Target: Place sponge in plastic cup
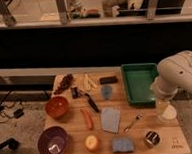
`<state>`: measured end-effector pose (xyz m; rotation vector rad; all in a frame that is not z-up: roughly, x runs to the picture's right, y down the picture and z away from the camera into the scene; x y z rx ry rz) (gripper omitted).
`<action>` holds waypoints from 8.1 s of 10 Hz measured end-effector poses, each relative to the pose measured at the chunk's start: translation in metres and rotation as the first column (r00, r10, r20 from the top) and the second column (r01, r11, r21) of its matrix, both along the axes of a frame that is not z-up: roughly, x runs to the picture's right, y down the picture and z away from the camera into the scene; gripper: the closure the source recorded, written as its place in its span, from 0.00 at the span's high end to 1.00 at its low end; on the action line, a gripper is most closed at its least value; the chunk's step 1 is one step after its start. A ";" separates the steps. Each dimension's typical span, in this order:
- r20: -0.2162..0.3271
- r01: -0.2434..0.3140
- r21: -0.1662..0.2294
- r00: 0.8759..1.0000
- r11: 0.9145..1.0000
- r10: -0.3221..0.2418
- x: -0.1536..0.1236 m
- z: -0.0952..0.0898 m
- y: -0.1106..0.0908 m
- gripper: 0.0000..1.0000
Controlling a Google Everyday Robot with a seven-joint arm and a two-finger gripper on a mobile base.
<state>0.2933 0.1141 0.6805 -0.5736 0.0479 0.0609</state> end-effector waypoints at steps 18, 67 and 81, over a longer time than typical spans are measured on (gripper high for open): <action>0.000 0.000 0.000 1.000 1.000 0.000 0.000 0.000 0.000 0.80; 0.185 0.094 -0.172 0.981 0.981 -0.061 -0.106 -0.006 0.119 0.80; 0.227 0.078 -0.173 0.973 0.982 -0.037 -0.127 0.001 0.163 0.80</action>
